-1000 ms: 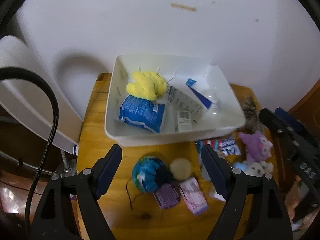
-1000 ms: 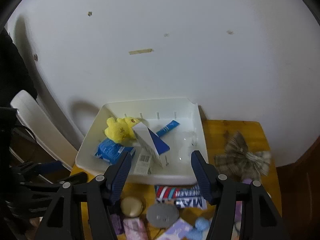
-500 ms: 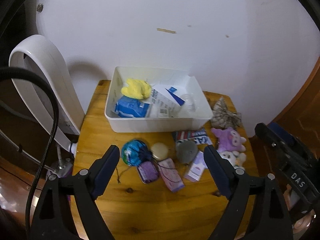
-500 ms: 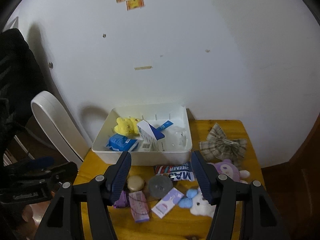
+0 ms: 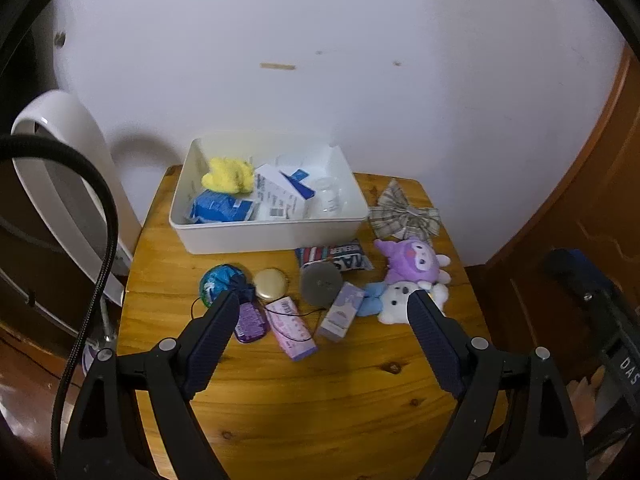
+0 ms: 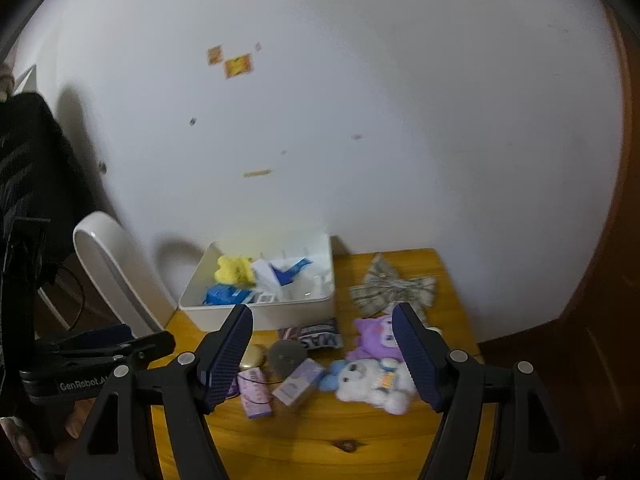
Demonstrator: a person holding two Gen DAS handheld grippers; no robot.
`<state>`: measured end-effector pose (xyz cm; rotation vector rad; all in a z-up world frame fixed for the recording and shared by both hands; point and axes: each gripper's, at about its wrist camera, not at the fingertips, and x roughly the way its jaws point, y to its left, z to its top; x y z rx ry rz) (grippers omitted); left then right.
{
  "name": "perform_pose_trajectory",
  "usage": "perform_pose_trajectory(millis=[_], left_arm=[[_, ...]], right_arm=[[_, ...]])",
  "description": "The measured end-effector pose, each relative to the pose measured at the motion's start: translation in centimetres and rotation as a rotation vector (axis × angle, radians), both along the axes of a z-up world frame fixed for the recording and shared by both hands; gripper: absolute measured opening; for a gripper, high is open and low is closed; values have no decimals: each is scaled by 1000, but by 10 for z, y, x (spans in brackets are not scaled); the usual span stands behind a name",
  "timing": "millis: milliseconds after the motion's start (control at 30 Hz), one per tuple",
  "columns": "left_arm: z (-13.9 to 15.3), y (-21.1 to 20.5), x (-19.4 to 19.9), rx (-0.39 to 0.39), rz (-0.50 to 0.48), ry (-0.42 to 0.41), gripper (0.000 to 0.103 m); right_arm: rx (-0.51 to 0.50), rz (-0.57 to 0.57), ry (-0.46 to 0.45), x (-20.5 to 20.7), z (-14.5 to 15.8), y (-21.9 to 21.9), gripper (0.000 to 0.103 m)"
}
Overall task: Organize objects
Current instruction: 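Move both tools back toward the lavender box and white plush bear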
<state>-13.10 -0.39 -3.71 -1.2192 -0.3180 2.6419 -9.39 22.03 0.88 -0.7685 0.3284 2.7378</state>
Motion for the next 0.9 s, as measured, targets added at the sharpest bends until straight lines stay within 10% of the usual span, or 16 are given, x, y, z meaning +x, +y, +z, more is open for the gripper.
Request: perform_pose_trajectory(millis=[367,900], left_arm=[[-5,40,10,-81,-69,29,88],[-88,90,-28,-218,-144,-83,88]], right_arm=[[13,-122,-9,48,-19,40,78],[-25,-113,-175,29,-109,76,78]])
